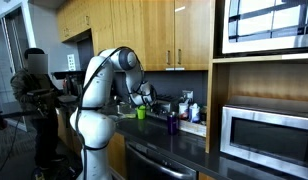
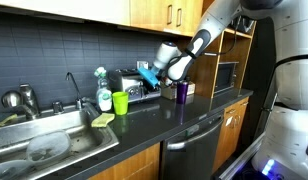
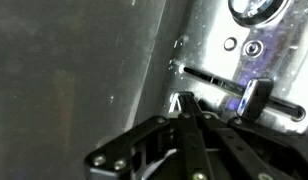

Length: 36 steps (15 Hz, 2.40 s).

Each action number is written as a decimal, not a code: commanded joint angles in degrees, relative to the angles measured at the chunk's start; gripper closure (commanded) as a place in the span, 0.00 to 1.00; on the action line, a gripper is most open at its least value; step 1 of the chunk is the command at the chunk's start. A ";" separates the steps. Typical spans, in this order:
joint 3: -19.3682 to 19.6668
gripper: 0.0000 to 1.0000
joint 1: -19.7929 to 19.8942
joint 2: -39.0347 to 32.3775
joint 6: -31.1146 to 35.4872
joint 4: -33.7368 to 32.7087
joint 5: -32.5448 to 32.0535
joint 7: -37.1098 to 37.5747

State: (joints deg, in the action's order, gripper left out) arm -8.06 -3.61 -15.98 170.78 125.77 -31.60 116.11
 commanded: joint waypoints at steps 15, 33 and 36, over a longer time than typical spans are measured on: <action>0.74 1.00 0.39 1.79 0.72 1.35 -0.90 -1.48; -0.56 1.00 1.70 -0.51 2.23 1.16 0.70 -4.62; -0.78 1.00 2.00 -2.18 2.61 0.78 1.09 -5.42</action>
State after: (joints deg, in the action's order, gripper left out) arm -8.01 -2.42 -15.30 172.05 126.74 -31.33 112.09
